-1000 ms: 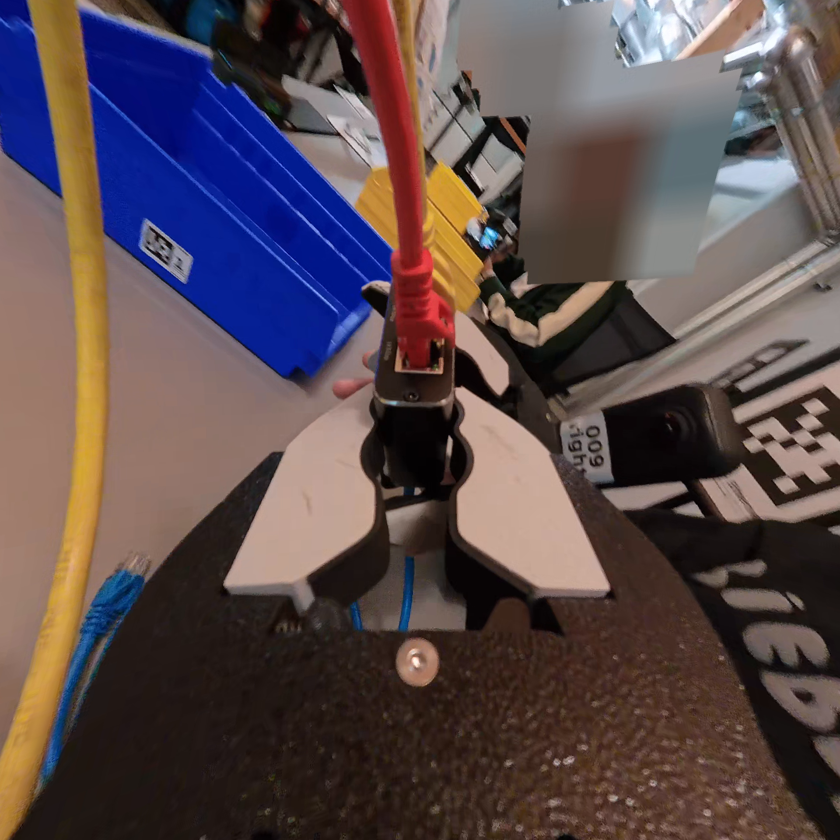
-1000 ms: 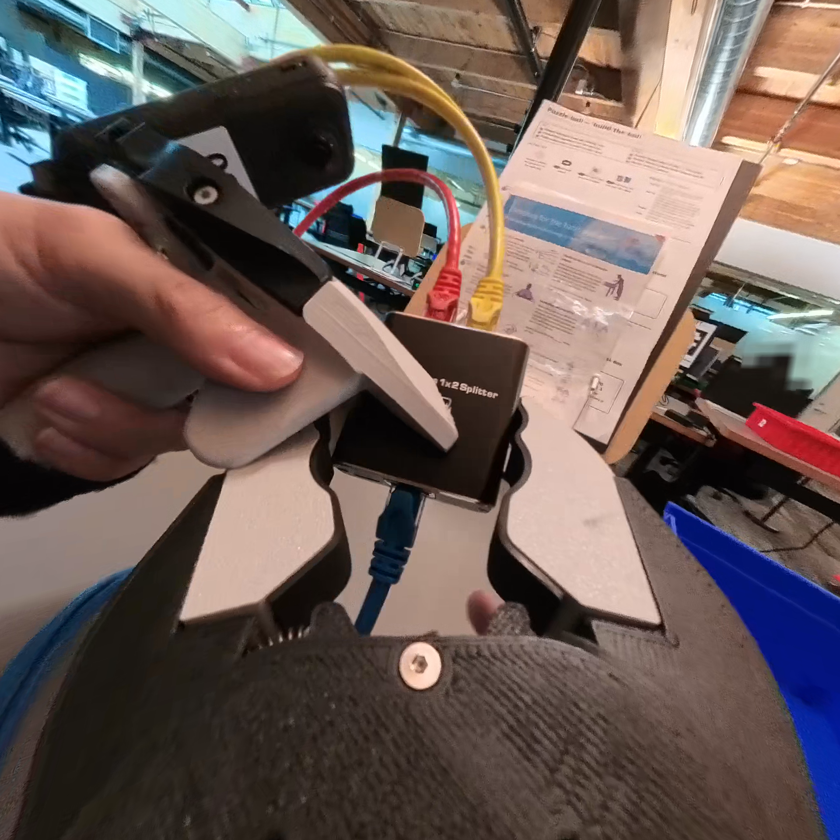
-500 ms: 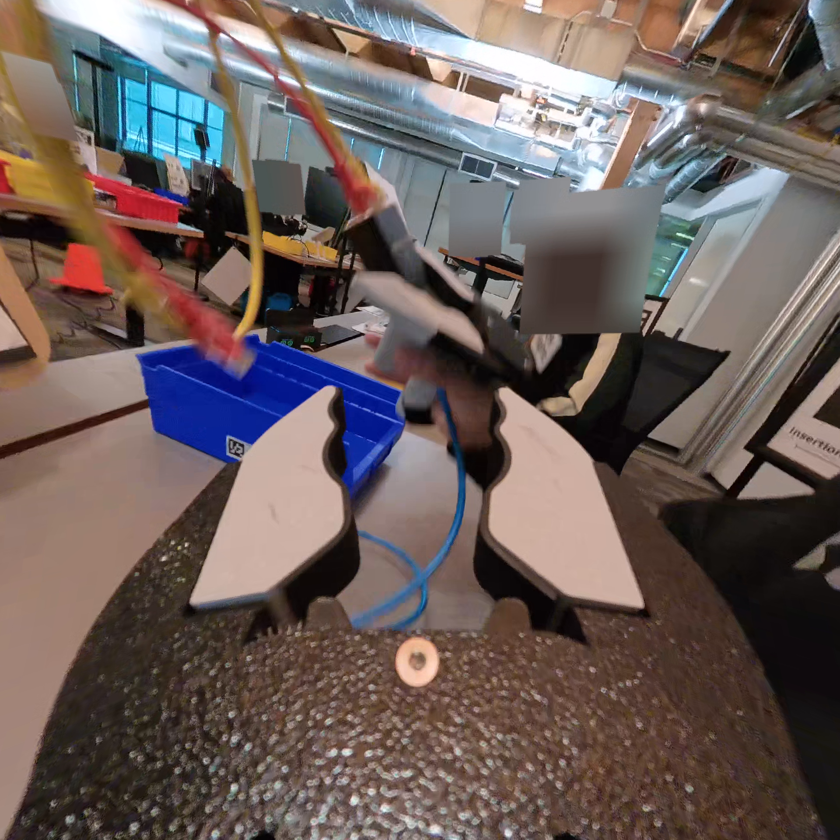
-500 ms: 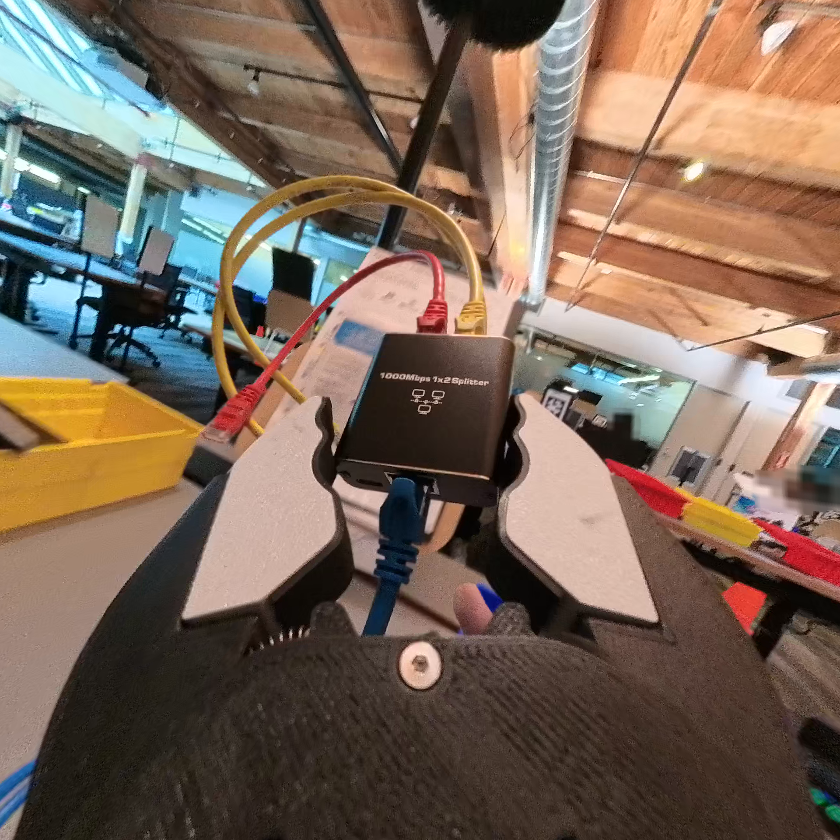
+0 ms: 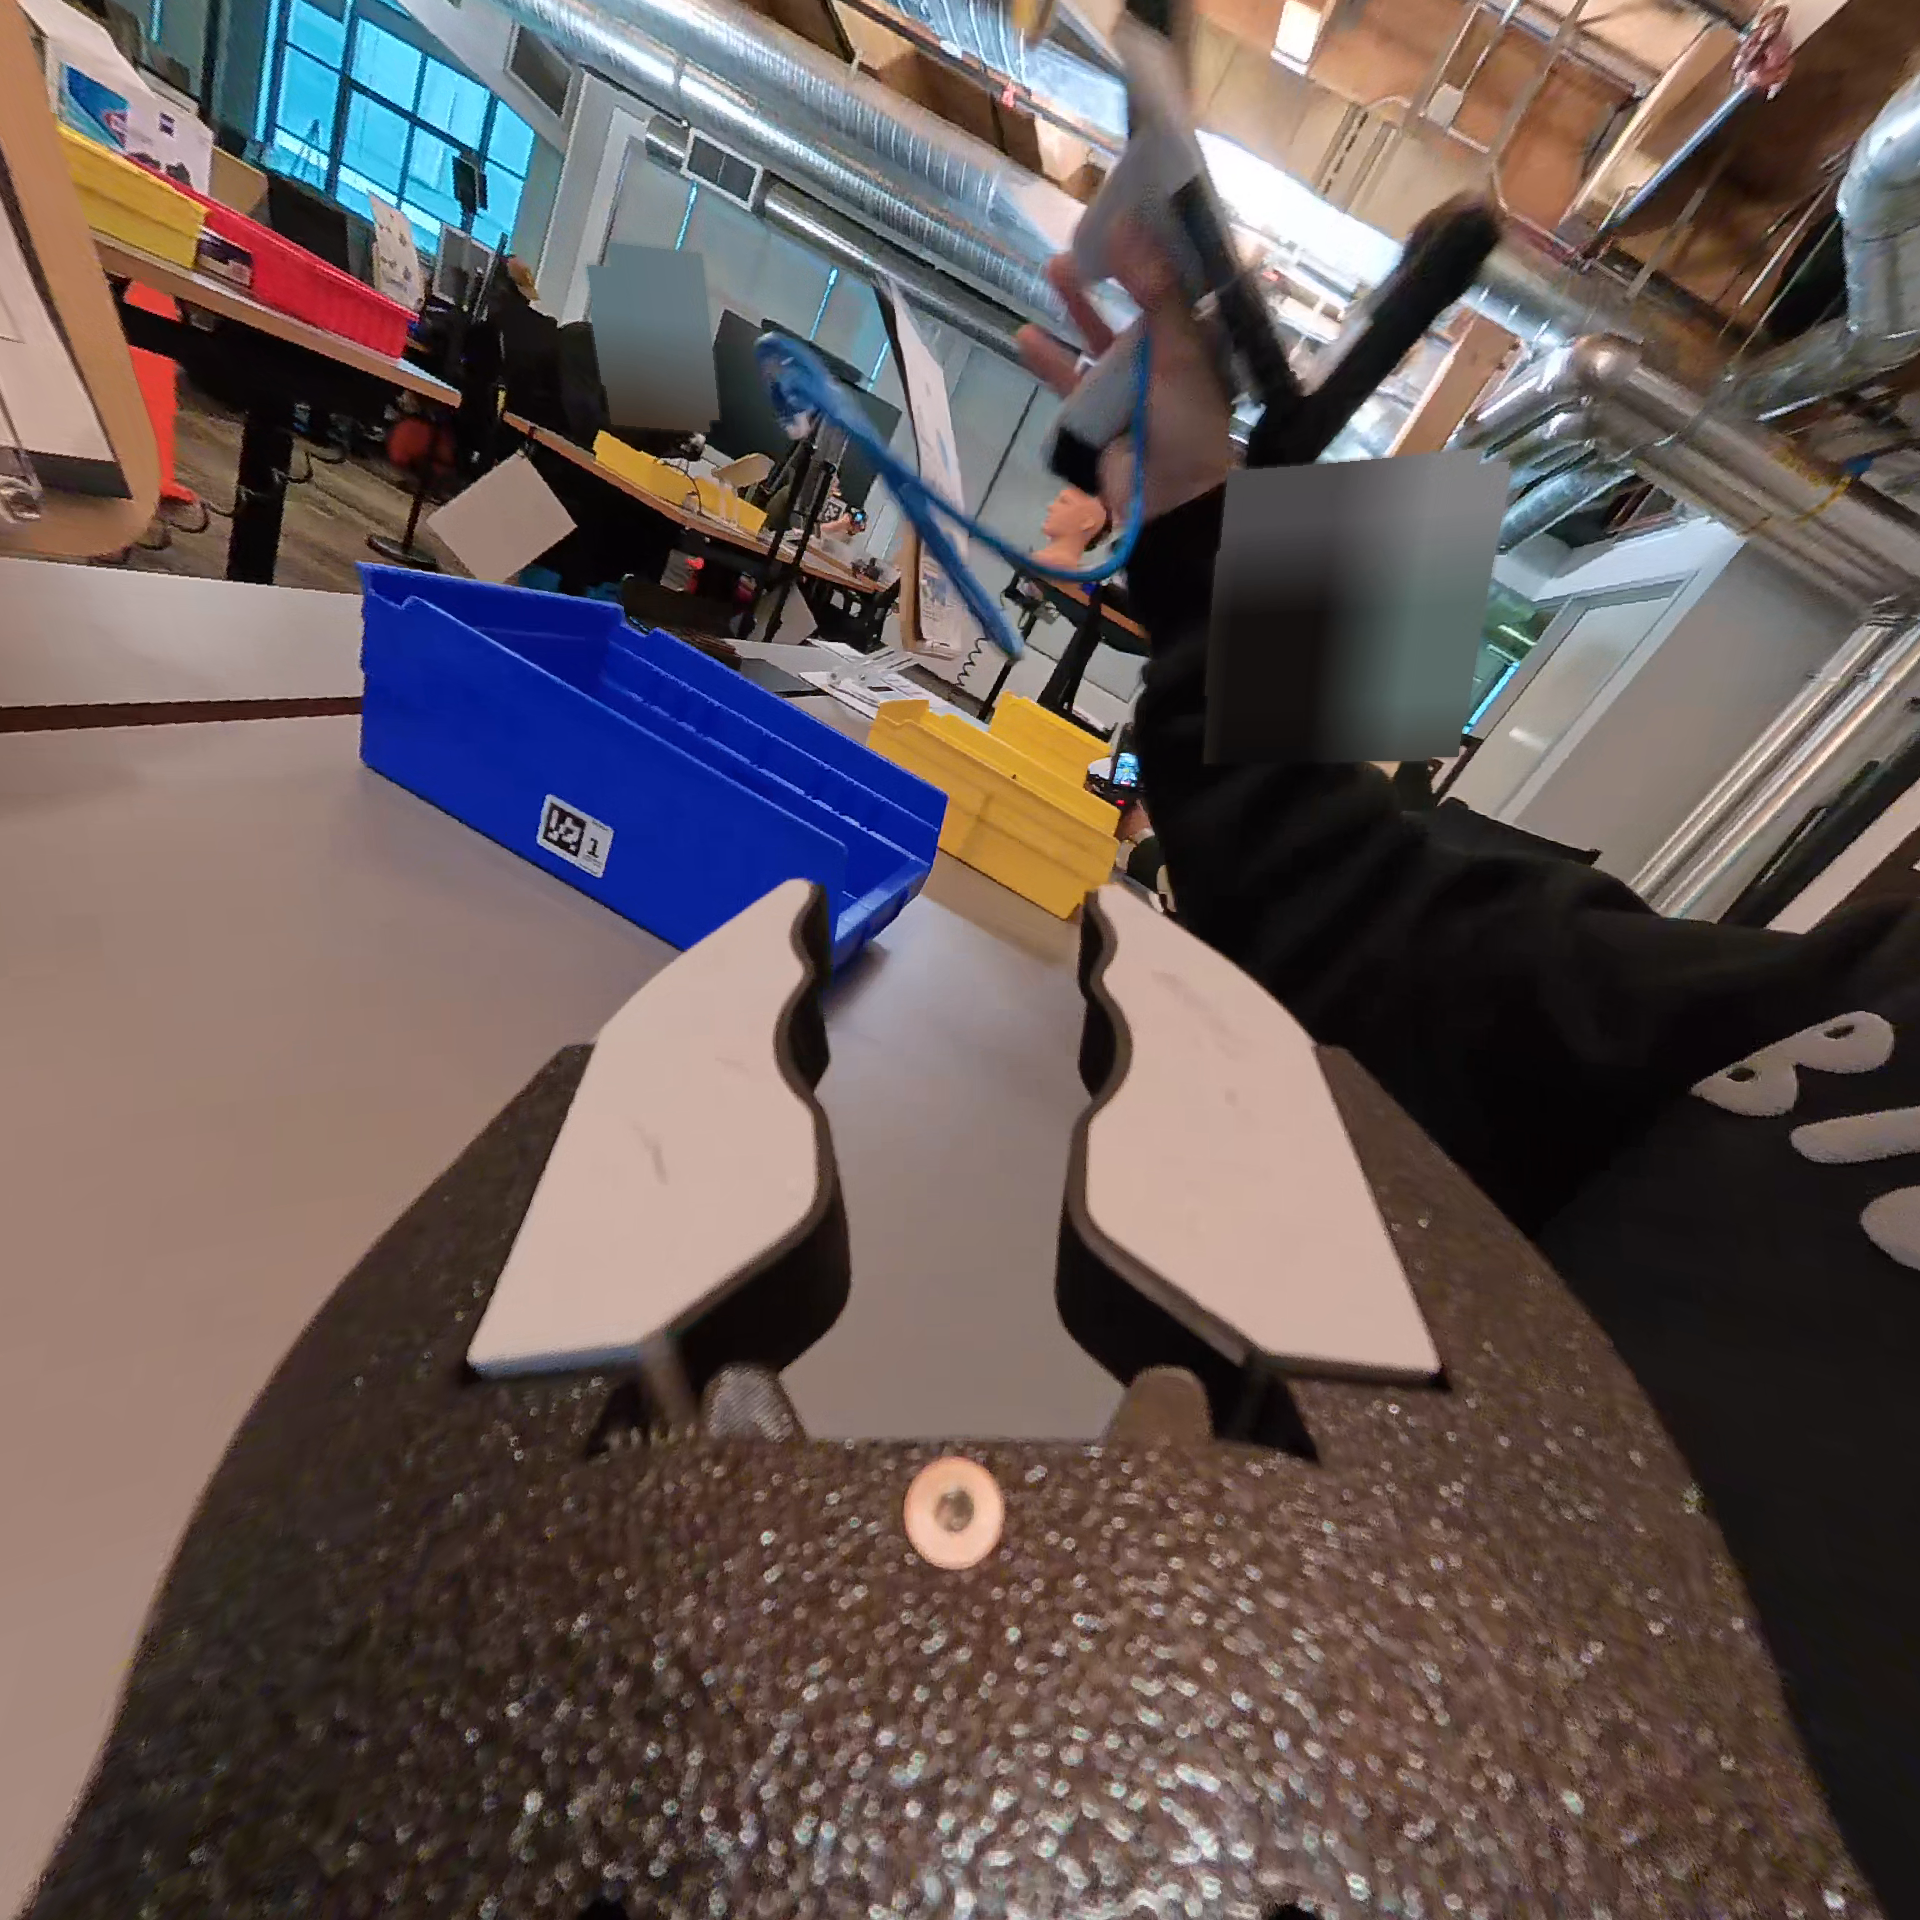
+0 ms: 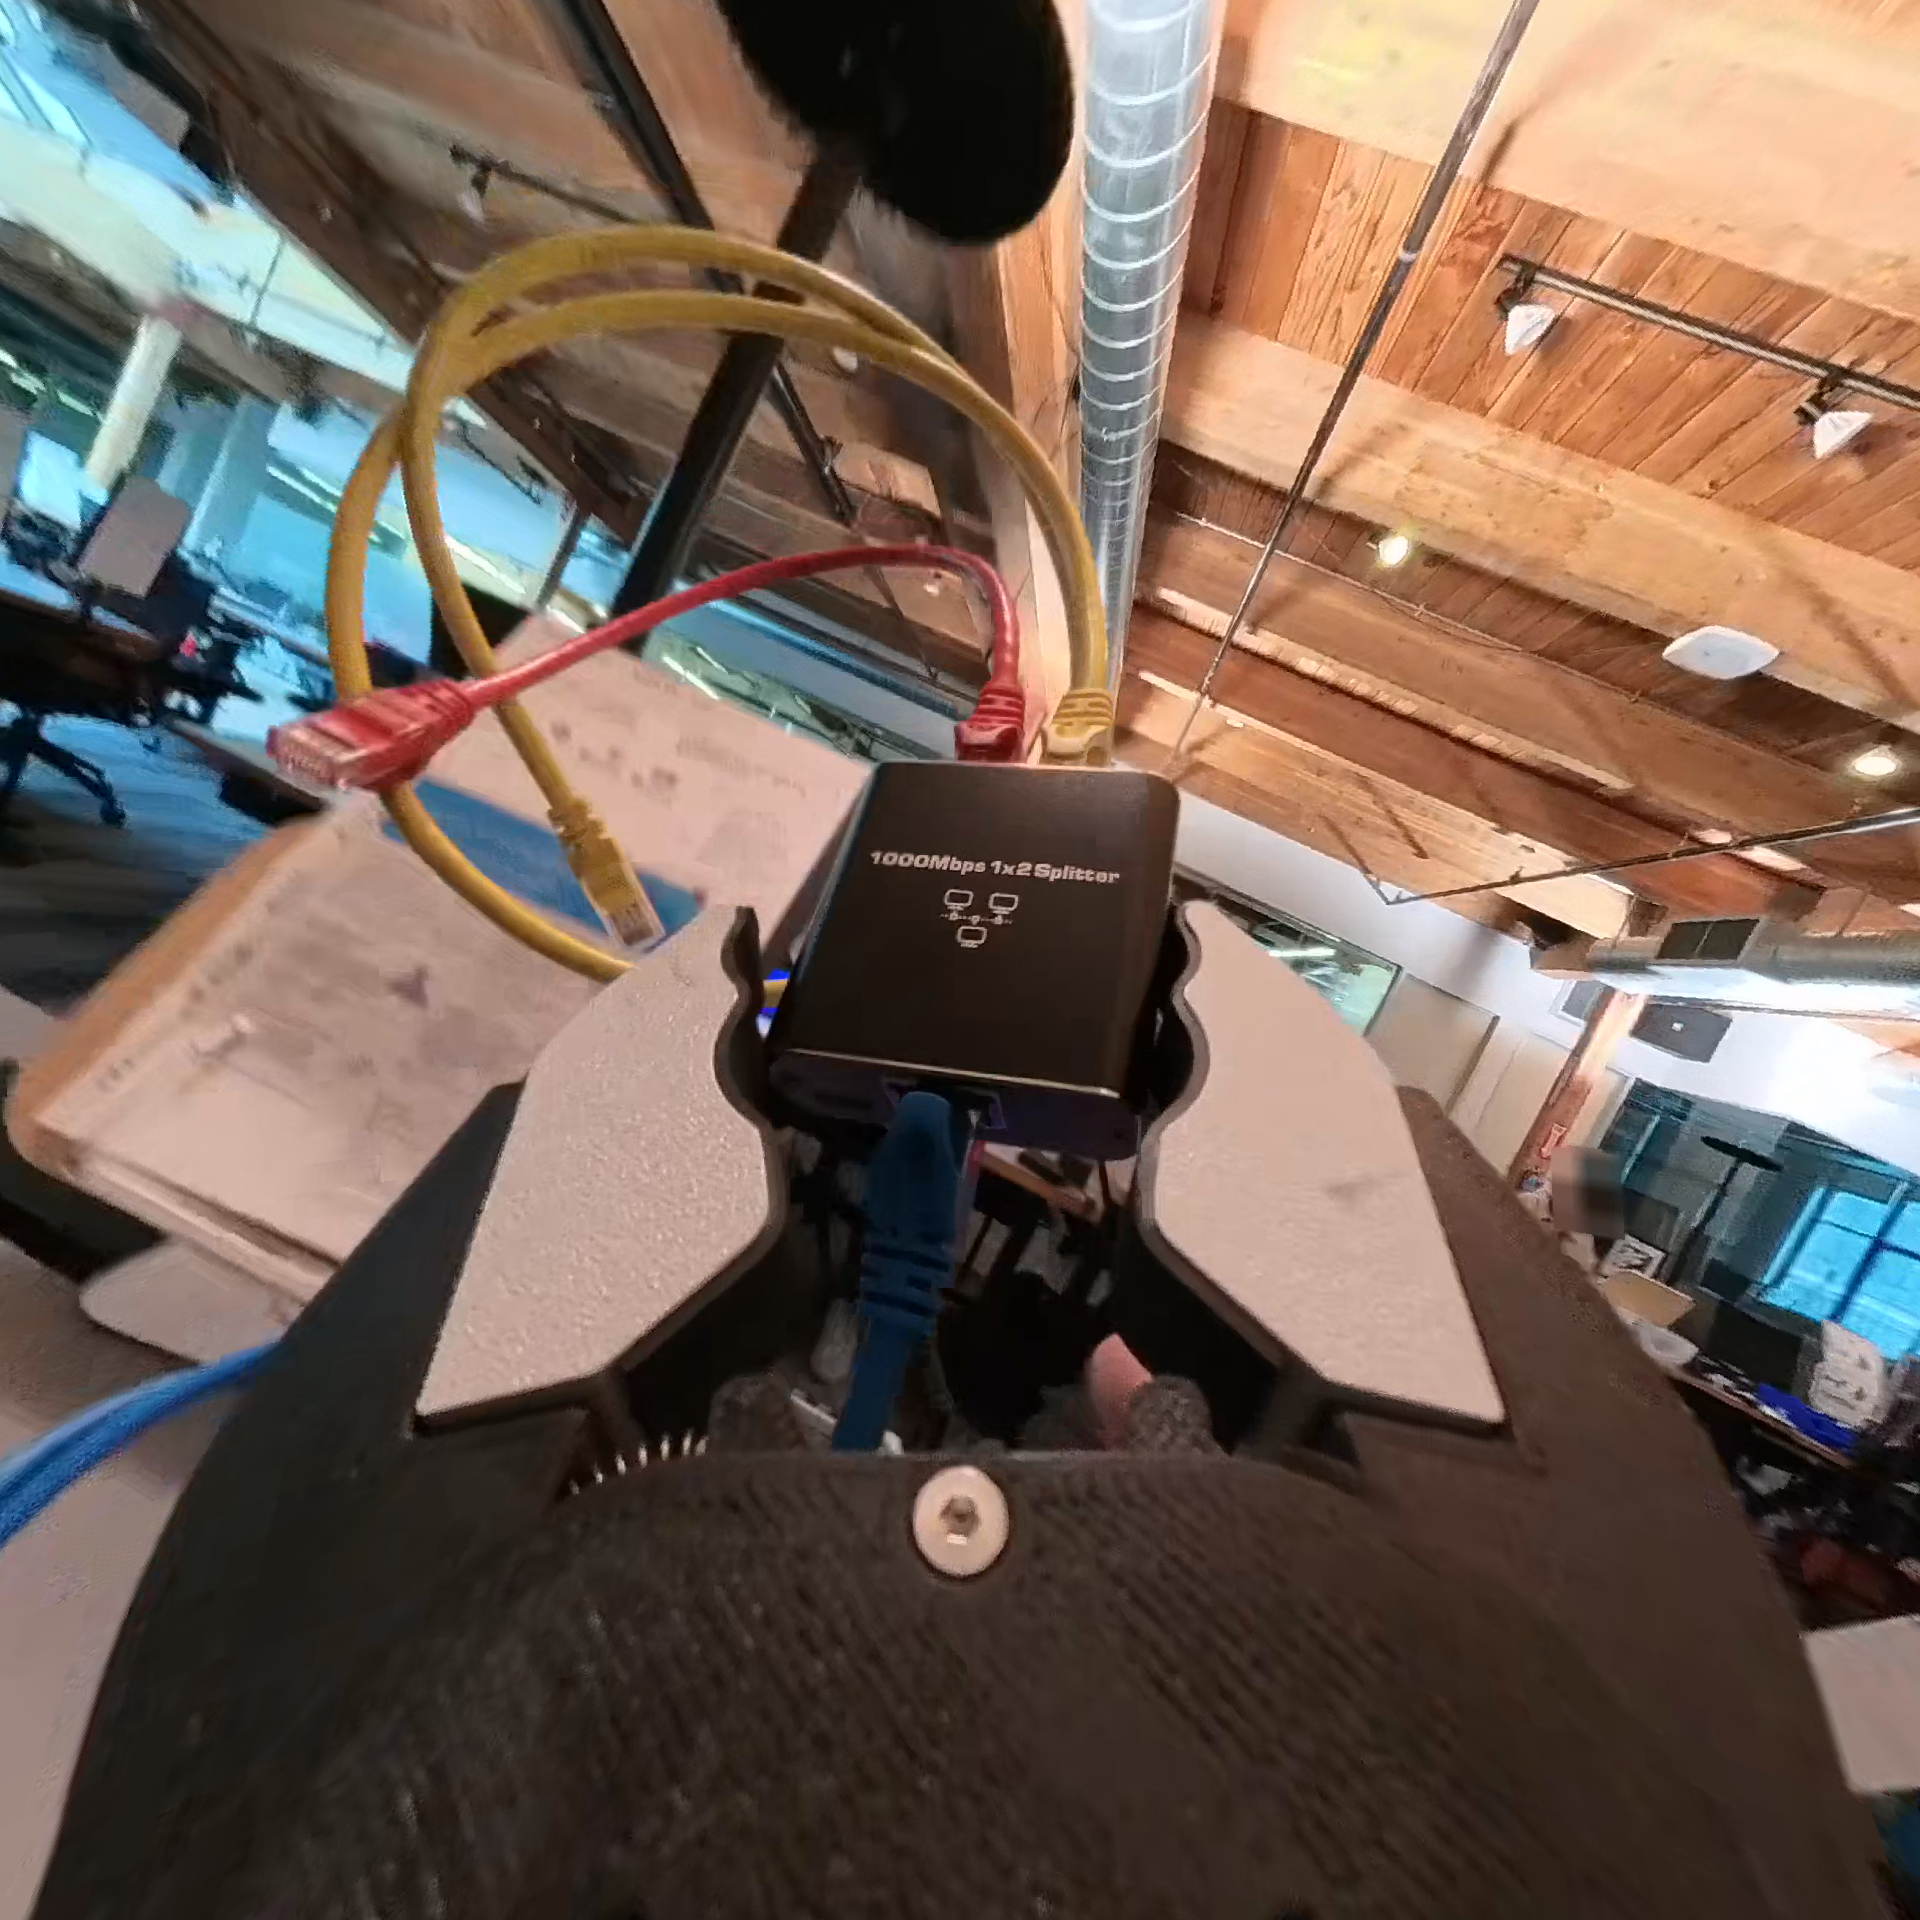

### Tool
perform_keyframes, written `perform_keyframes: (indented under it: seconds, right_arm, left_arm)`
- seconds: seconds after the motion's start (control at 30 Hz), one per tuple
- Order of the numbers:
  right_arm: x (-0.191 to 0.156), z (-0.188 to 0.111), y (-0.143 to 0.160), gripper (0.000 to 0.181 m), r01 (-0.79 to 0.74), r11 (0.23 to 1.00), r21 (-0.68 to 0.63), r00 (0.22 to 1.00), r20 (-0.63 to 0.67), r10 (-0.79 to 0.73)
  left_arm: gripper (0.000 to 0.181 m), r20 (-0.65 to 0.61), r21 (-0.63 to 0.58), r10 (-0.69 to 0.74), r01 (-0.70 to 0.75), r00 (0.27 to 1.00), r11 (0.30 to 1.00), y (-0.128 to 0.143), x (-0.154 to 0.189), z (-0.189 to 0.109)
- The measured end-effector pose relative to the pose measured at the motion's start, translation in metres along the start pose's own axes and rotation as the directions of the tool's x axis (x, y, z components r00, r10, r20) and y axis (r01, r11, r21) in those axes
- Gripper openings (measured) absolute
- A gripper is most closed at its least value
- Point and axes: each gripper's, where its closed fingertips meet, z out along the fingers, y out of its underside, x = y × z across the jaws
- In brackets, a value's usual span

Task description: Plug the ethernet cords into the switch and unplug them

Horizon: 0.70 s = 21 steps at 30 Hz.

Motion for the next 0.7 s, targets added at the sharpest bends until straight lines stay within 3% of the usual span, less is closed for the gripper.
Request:
perform_keyframes:
  seconds: [0.1, 0.2, 0.37, 0.5, 0.6, 0.63, 0.7]
  right_arm:
    - [-0.016, -0.02, 0.083, 0.073, 0.14, 0.988, -0.066, 0.989, -0.038, -0.143]
    - [-0.034, -0.05, 0.164, 0.073, 0.209, 0.946, -0.248, 0.971, -0.062, -0.23]
    - [-0.064, -0.095, 0.259, 0.073, 0.385, 0.722, -0.574, 0.912, 0.12, -0.391]
    - [-0.08, -0.115, 0.302, 0.072, 0.515, 0.475, -0.713, 0.851, 0.361, -0.382]
    - [-0.084, -0.141, 0.326, 0.103, 0.496, 0.311, -0.811, 0.868, 0.45, -0.21]
    - [-0.081, -0.143, 0.322, 0.104, 0.483, 0.314, -0.817, 0.875, 0.442, -0.198]
    - [-0.082, -0.139, 0.298, 0.101, 0.43, 0.404, -0.807, 0.902, 0.399, -0.164]
  left_arm:
    - [0.042, -0.02, -0.019, 0.005, -0.005, 1.0, 1.0, 0.007, 0.001, 0.004]
    - [0.042, -0.015, -0.058, 0.017, -0.018, 1.0, 0.998, 0.017, -0.001, 0.005]
    - [0.042, -0.006, -0.097, 0.019, -0.02, 1.0, 0.995, 0.026, -0.005, 0.003]
    - [0.04, -0.001, -0.107, 0.017, -0.017, 1.0, 0.994, 0.027, -0.008, 0.005]
    - [0.04, -0.005, -0.121, 0.017, -0.018, 1.0, 0.993, 0.029, -0.008, 0.013]
    - [0.04, -0.008, -0.128, 0.018, -0.019, 1.0, 0.992, 0.031, -0.007, 0.017]
    - [0.04, -0.001, -0.148, 0.025, -0.025, 1.0, 0.989, 0.038, -0.007, 0.027]
